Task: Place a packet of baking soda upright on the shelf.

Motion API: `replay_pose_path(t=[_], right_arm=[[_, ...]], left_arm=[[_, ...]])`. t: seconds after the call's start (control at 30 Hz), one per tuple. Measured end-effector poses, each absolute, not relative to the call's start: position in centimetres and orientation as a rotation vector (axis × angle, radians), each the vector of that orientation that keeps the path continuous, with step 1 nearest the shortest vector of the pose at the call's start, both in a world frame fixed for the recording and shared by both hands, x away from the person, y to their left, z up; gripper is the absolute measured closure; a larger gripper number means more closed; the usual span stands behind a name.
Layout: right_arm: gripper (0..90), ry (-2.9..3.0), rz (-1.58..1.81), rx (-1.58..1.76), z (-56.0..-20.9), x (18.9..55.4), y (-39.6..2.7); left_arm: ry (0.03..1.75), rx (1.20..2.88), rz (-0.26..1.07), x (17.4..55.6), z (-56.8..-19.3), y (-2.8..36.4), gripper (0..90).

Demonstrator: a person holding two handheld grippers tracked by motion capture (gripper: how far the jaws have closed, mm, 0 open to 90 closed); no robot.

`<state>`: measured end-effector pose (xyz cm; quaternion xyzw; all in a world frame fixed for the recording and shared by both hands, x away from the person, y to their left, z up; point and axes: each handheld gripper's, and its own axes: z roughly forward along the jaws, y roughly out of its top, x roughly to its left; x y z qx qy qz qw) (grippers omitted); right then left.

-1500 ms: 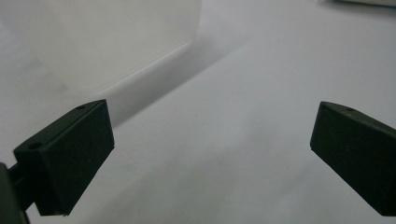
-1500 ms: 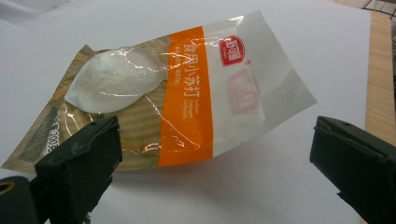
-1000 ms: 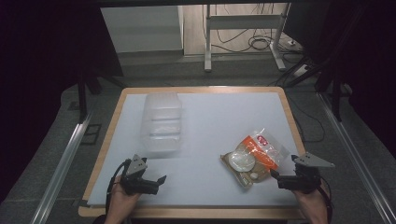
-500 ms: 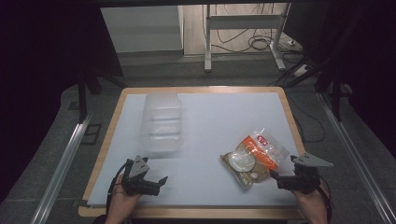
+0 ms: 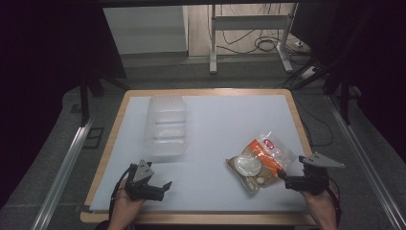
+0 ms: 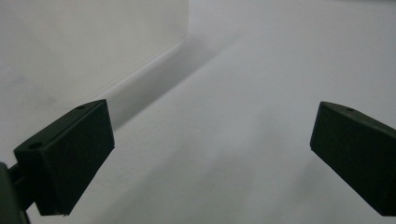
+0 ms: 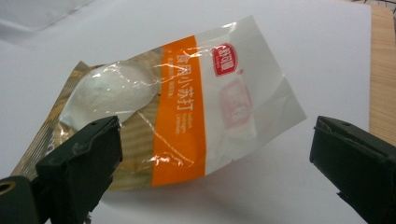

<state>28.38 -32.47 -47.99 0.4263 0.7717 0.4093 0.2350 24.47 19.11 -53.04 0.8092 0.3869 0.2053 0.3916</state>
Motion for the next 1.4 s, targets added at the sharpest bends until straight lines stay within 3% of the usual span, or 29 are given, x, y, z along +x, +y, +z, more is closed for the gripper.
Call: replay_pose_path(t=[0.87, 1.1, 1.4], right_arm=[[2.7, 2.189, 0.994, 1.151, -47.4, 32.3, -32.3], [6.4, 2.227, 1.000, 1.169, -47.0, 33.7, -32.3], [19.0, 2.283, 0.997, 1.245, -47.6, 35.8, -32.2]], left_arm=[[1.006, 2.036, 0.488, 24.7, -53.2, 19.4, 0.0], [1.013, 2.037, 0.489, 24.7, -53.3, 19.5, 0.0], [1.011, 2.049, 0.488, 24.7, -53.3, 19.5, 0.0]])
